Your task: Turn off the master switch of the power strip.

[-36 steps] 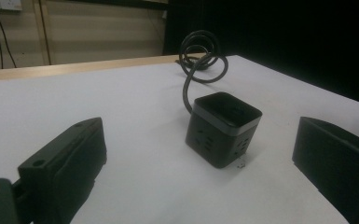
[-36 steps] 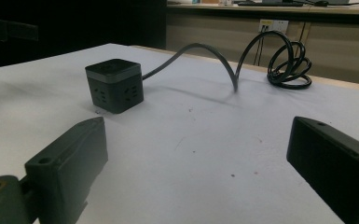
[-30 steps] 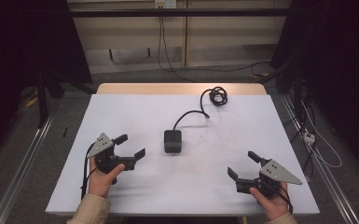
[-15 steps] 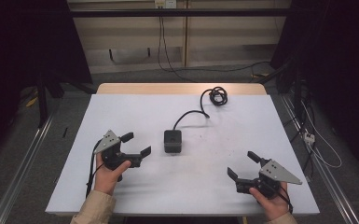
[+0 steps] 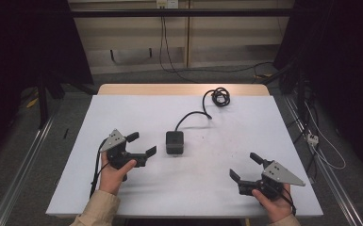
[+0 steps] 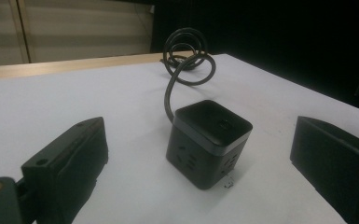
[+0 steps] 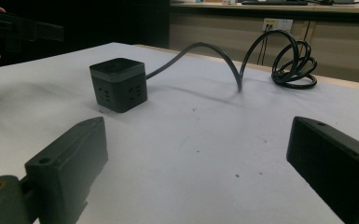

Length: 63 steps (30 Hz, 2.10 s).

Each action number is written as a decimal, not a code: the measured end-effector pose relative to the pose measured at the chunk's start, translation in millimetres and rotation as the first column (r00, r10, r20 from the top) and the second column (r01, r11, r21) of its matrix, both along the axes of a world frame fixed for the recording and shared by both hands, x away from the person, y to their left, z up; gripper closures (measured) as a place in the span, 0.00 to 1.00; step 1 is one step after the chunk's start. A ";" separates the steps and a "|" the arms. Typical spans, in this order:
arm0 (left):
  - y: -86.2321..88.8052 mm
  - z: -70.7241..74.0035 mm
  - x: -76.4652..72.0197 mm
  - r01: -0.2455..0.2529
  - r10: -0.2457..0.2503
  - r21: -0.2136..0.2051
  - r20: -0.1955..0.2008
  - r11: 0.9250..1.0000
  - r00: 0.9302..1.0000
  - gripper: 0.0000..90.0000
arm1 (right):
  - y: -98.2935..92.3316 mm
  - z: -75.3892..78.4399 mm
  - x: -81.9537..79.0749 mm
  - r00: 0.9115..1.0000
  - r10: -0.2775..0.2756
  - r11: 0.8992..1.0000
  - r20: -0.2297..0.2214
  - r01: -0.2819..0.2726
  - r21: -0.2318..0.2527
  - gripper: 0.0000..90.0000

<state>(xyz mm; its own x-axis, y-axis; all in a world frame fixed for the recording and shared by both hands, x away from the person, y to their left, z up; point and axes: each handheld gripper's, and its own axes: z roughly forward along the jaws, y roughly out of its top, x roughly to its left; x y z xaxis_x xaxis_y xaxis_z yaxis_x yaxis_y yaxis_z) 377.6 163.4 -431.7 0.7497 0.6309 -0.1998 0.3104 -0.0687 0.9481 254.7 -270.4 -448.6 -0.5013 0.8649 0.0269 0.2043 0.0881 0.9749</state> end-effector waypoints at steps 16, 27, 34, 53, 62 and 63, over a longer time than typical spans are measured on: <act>-15.6 -0.9 6.7 0.029 -0.029 0.018 -0.003 0.999 1.000 0.05 | -0.9 0.2 -0.2 1.000 0.002 1.000 0.001 -0.002 0.004 0.06; -23.0 -1.2 10.7 0.037 -0.037 0.022 -0.003 0.999 0.999 0.05 | -1.1 0.0 -0.1 1.000 0.003 1.000 0.000 -0.003 0.008 0.06; -26.4 -1.8 12.9 0.037 -0.037 0.023 -0.004 0.999 0.999 0.06 | -1.0 0.0 -0.1 1.000 0.005 1.000 -0.002 -0.005 0.007 0.06; -37.5 -2.2 18.8 0.051 -0.051 0.040 -0.007 0.998 0.999 0.07 | -1.6 0.0 0.0 1.000 0.006 1.000 -0.002 -0.006 0.011 0.06; -40.5 -2.4 21.6 0.052 -0.052 0.043 -0.003 0.998 0.999 0.08 | -1.7 0.1 -0.1 1.000 0.009 1.000 0.000 -0.009 0.006 0.06; -40.6 -2.3 22.0 0.053 -0.053 0.044 -0.002 0.998 0.999 0.08 | -1.6 0.2 -0.1 1.000 0.009 1.000 0.001 -0.009 0.006 0.06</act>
